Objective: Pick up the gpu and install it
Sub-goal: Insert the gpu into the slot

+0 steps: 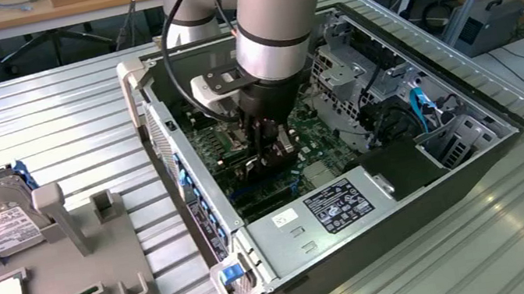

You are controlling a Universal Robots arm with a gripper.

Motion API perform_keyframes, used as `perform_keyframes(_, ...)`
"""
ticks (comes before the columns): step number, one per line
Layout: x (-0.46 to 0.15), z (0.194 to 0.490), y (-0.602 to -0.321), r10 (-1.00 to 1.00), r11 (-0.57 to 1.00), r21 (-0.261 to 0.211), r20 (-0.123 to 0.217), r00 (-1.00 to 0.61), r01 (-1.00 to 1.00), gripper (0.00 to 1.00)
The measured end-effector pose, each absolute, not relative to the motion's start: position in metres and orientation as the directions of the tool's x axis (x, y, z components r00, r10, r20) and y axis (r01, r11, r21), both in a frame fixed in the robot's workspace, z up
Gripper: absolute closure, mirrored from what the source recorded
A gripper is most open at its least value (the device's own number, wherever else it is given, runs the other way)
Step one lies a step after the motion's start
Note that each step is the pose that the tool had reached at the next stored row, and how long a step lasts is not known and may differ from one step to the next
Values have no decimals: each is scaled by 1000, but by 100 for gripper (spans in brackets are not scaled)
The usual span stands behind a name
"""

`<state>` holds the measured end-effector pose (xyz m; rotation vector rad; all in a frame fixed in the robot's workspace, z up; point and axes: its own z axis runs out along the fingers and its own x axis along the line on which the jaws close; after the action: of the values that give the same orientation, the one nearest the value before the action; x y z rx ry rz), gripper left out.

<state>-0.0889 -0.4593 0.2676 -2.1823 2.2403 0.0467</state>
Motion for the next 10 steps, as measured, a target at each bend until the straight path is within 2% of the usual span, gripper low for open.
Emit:
perform_keyframes(4, -89, 268, -459, -999, 26, 12, -31, -26, -1000, 64)
perform_keyframes(6, -89, 268, -459, -999, 26, 12, -31, -26, -1000, 51)
perform_keyframes(10, -89, 262, -459, -999, 26, 12, -31, -26, -1000, 51)
